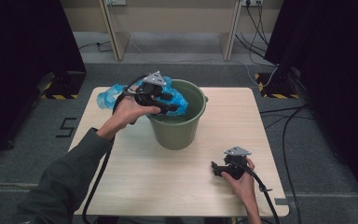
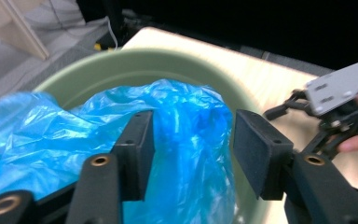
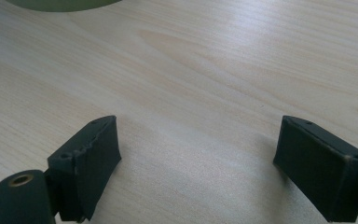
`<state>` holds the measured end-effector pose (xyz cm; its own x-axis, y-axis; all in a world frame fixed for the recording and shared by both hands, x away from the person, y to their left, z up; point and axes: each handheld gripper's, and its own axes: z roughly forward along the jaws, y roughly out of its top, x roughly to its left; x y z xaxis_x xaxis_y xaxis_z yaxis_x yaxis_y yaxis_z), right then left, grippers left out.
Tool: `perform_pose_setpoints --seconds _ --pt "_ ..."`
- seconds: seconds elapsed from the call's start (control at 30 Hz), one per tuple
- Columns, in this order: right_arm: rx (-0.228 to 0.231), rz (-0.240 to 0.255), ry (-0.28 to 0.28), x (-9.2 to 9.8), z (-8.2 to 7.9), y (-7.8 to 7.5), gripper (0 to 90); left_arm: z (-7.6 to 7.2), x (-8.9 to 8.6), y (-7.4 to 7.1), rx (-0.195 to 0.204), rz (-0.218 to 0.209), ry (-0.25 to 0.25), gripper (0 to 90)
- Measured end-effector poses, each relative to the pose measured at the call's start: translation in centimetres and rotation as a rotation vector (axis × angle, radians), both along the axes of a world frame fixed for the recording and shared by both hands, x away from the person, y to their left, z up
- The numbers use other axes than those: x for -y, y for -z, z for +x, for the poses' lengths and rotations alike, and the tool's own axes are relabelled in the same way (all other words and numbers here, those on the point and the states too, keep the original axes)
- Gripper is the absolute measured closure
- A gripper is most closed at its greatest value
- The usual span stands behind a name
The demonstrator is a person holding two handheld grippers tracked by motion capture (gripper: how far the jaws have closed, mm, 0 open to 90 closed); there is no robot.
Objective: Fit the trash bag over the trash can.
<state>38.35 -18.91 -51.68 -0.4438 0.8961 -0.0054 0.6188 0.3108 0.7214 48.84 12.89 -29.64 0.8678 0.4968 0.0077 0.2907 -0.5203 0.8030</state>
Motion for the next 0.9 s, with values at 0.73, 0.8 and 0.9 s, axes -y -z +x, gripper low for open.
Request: perform_pose_setpoints --seconds 0.73,0.8,0.9 --pt "0.000 -0.001 -0.001 0.0 0.0 0.0 13.9 -0.7 -4.4 -2.2 0.053 -0.092 -0.027 29.1" --pt "0.000 -0.002 -0.001 0.0 0.0 0.0 13.9 -0.6 -5.5 -2.6 0.086 -0.097 -0.063 28.0" --pt "0.000 -0.001 0.000 0.0 0.0 0.0 13.9 0.3 -7.1 -2.3 0.089 -0.088 -0.145 25.4"
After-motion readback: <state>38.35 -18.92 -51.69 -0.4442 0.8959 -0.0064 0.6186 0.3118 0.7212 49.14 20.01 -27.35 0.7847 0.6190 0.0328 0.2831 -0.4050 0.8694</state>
